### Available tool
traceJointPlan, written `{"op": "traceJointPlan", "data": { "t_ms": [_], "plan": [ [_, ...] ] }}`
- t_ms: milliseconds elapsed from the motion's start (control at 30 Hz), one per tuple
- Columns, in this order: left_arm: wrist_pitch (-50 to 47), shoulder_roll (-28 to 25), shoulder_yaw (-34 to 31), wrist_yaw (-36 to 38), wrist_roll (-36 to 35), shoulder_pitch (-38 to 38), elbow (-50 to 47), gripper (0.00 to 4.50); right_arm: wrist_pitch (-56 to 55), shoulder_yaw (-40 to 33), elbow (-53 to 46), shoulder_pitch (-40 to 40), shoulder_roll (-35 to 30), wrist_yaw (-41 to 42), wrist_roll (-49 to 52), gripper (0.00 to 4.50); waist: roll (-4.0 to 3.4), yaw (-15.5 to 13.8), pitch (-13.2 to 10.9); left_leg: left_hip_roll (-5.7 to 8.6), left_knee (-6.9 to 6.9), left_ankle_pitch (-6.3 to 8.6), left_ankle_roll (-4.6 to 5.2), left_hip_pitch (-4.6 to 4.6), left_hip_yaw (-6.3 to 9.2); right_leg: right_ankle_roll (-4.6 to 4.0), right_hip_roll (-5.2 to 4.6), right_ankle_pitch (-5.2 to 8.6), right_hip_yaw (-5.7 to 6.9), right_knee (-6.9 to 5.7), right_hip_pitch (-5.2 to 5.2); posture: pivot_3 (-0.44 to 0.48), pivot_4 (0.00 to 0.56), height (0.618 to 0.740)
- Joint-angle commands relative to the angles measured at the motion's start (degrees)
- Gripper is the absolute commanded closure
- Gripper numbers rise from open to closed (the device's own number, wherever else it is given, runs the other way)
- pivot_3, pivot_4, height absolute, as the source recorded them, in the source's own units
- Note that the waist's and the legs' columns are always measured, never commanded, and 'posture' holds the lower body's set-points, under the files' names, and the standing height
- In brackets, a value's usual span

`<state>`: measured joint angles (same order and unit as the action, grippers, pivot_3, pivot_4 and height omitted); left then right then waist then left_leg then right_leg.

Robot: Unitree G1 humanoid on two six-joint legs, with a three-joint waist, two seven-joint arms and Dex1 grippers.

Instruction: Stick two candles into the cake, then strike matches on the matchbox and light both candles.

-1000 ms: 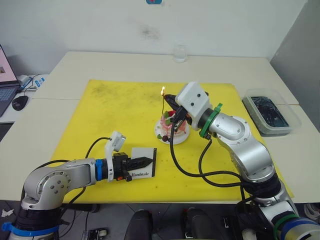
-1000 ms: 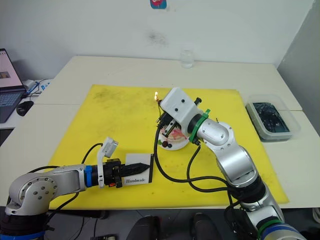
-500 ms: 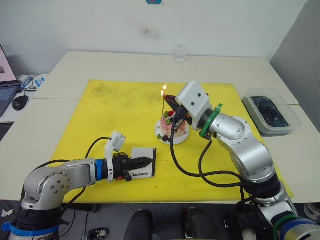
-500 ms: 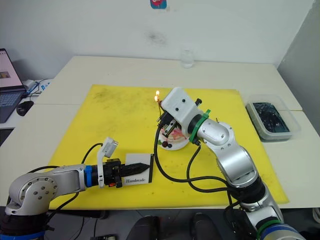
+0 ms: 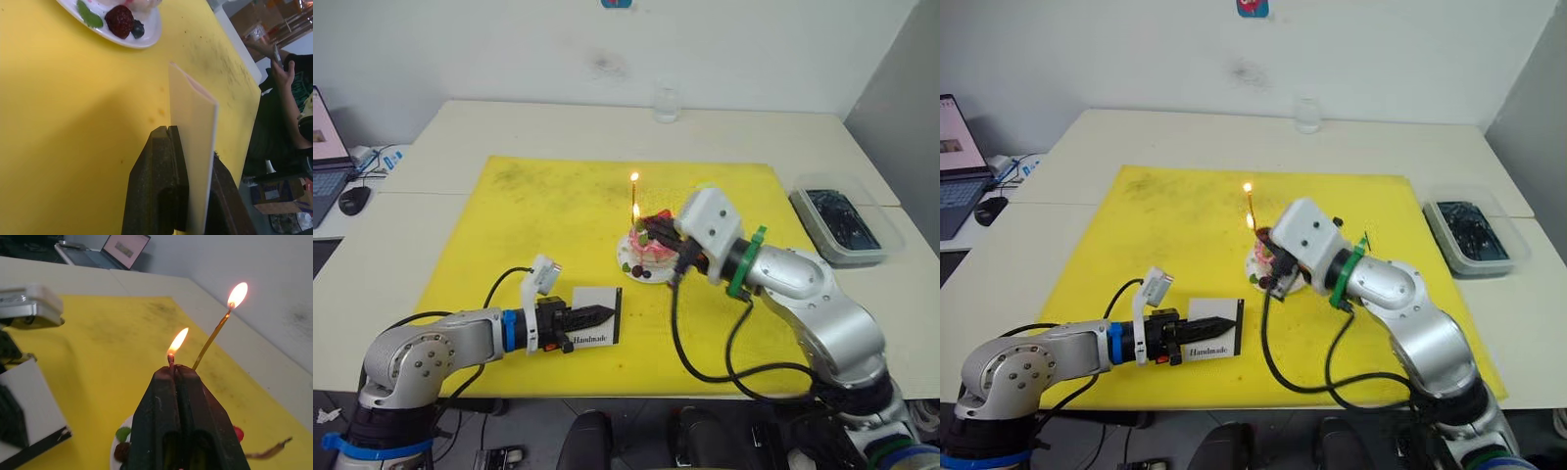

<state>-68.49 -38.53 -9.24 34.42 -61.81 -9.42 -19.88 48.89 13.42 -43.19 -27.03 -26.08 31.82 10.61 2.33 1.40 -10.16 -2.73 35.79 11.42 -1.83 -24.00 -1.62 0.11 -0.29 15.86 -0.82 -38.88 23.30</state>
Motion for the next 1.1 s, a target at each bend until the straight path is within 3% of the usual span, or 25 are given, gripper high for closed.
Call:
{"op": "traceJointPlan", "data": {
  "t_ms": [33,267,467,1067,1100],
  "plan": [
    [-0.59,0.44,-0.59,0.76,-2.22,-0.5,-0.84,4.5,1.64,-6.86,-6.29,4.81,-5.31,3.16,3.44,4.47,0.0,0.05,0.0,0.0,0.01,0.0,0.0,-0.01,-0.02,0.0,0.0,0.0,-0.01,0.02,0.0,0.0,0.15,0.74],
    [-1.88,1.29,-0.3,0.6,-4.57,-0.68,-1.01,4.5,4.61,-26.39,-7.98,19.88,-14.13,3.75,4.77,4.47,0.01,-0.01,0.0,0.01,0.01,0.0,0.0,0.02,-0.01,0.0,0.0,0.0,0.0,0.0,0.0,0.0,0.15,0.74],
    [-2.55,3.77,1.16,-0.85,-5.56,-1.51,-1.45,4.5,-0.08,-37.8,3.71,23.52,-13.29,-2.02,1.18,4.47,0.01,0.14,0.0,0.03,0.04,0.0,0.0,0.05,-0.05,0.04,0.01,-0.02,-0.07,-0.01,-0.02,0.0,0.15,0.74],
    [-1.9,7.81,2.3,-4.96,-6.38,-1.43,-2.47,4.5,-37.41,-26.19,53.0,7.73,-15.97,-11.26,-13.63,4.47,-0.02,0.24,-0.01,0.09,0.06,0.0,0.01,0.04,-0.08,0.05,0.22,-0.03,-0.13,-0.04,-0.02,0.0,0.15,0.74],
    [-1.95,7.78,2.29,-5.16,-6.5,-1.41,-2.57,4.5,-38.95,-25.84,55.2,6.9,-15.69,-11.87,-13.97,4.29,-0.02,0.24,-0.01,0.09,0.06,0.0,0.01,0.04,-0.08,0.05,0.22,-0.03,-0.13,-0.05,-0.03,0.0,0.15,0.74]
  ]
}}
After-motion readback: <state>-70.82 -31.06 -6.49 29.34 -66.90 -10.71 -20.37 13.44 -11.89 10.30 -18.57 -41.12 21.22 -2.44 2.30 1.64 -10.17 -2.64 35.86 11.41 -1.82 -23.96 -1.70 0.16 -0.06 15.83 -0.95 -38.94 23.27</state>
